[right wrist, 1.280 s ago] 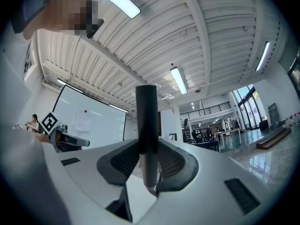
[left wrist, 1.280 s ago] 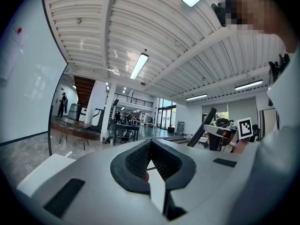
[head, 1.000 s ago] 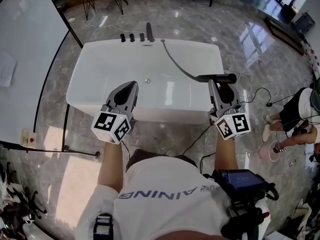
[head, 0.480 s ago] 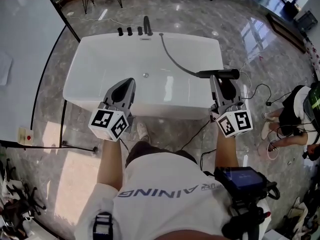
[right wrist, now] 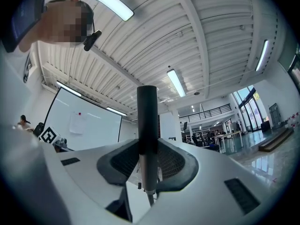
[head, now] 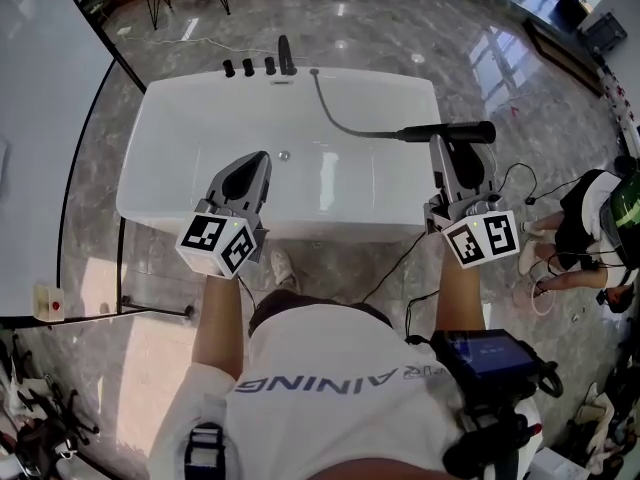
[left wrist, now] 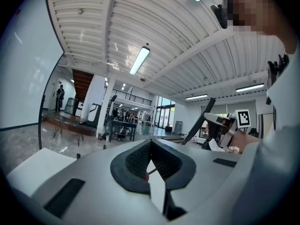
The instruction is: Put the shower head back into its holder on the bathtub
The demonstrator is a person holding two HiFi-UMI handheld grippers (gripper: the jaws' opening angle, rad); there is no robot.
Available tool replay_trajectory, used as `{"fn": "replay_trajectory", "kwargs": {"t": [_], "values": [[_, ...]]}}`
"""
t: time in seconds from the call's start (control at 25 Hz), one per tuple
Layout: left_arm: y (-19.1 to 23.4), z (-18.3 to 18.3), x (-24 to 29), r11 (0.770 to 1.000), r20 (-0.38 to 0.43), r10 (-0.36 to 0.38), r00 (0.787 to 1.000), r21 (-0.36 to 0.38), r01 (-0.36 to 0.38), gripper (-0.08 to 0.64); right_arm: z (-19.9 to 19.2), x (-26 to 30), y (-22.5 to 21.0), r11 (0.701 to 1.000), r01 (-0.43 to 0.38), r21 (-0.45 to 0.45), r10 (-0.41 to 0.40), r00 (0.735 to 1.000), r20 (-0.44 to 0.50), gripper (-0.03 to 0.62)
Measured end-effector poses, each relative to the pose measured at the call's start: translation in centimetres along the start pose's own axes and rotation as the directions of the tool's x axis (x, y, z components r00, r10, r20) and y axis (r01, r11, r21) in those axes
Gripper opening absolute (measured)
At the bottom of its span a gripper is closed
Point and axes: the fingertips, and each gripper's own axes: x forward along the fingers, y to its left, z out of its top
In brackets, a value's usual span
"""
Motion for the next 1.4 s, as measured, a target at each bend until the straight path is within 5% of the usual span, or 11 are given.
{"fn": "replay_trajectory", "kwargs": {"t": [0.36, 0.76, 1.0, 1.4], "values": [[6.9, 2.5, 6.0, 1.000, 0.022, -0.013, 1.000, -0.013, 0.013, 0.014, 6.2, 11.7, -4.7, 0.999, -0.044, 0.030, 0.042, 0.996, 0.081, 0.123], [16.4, 5.0, 8.8, 0.999, 0.044, -0.023, 0.999, -0.028, 0.024, 0.014, 12.2, 24.9, -6.7, 0.998, -0.001, -0.061, 0.012, 0.984, 0.176, 0.123], [22.1, 5.3, 8.6, 0.998, 0.048, -0.031, 0.998, -0.046, 0.033, 0.014, 14.2, 31.9, -9.0, 0.991, 0.121, -0.049, -0.107, 0.970, 0.218, 0.123], [28.5, 4.9, 11.4, 0.998, 0.061, -0.023, 0.998, -0.051, 0.026, 0.014, 15.4, 41.0, -13.0, 0.980, 0.189, -0.054, -0.165, 0.940, 0.297, 0.123]]}}
